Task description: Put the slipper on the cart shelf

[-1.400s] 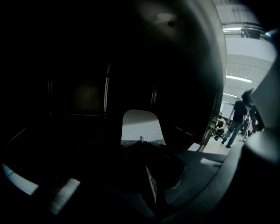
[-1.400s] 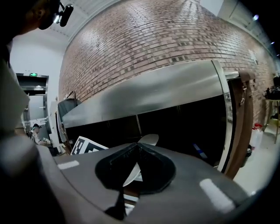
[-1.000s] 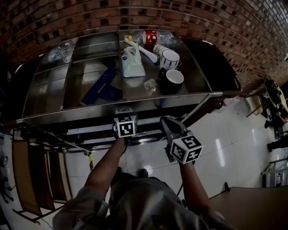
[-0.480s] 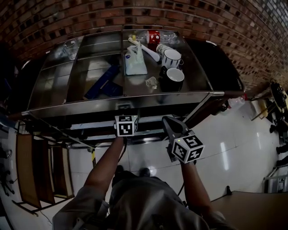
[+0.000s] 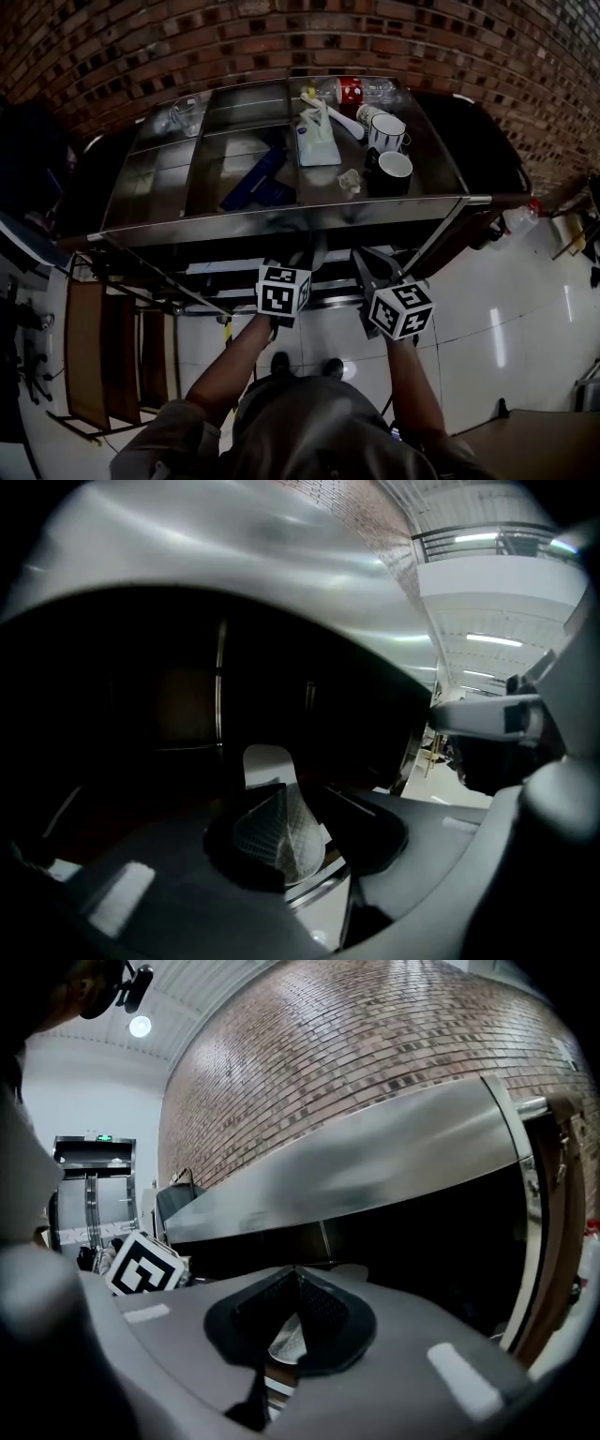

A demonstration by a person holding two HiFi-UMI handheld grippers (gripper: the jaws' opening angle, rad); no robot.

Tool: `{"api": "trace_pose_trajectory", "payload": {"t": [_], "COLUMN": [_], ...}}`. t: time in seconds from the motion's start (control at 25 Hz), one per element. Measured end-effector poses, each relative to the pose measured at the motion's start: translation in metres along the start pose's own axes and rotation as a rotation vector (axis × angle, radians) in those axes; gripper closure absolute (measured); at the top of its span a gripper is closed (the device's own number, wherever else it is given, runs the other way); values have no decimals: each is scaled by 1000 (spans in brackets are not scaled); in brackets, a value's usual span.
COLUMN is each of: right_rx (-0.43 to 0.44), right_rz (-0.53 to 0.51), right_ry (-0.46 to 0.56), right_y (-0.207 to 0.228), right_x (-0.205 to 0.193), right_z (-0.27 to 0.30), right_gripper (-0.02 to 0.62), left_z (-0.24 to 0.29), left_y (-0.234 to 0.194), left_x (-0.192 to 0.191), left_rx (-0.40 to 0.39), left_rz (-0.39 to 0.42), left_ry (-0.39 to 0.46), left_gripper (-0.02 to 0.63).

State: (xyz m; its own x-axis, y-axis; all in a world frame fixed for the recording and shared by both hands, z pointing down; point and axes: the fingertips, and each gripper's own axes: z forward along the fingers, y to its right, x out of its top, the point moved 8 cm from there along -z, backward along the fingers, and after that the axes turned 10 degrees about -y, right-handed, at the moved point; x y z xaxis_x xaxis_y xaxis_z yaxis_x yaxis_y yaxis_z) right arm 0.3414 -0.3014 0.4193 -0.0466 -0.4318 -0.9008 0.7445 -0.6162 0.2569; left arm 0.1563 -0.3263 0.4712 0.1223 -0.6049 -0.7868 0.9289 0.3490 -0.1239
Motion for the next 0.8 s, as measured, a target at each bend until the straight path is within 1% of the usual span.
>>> {"api": "trace_pose_trajectory", "payload": {"t": [0.24, 0.32, 0.48, 0.6, 0.8], "right_rx": [13, 23, 45, 55, 60], "right_rz": [-11, -19, -46, -72, -104], "right_ry": [-14, -22, -39, -64, -72], "right_y": [-13, -19, -33, -42, -49], "right_x": [-2, -2, 0, 1, 8], "right_z": [10, 12, 13, 13, 11], "right_gripper": [595, 595, 595, 595, 595], "left_z": [-40, -51, -69, -78, -85], "left_y": [4, 5, 3, 1, -2], "left_x": [9, 12, 14, 17, 21], "left_rx": [-79, -97, -96, -103, -113], "left_rz": [29, 41, 51, 37, 42], "left_ry": [35, 50, 73, 91, 99], "left_gripper": [486, 495, 567, 598, 598]}}
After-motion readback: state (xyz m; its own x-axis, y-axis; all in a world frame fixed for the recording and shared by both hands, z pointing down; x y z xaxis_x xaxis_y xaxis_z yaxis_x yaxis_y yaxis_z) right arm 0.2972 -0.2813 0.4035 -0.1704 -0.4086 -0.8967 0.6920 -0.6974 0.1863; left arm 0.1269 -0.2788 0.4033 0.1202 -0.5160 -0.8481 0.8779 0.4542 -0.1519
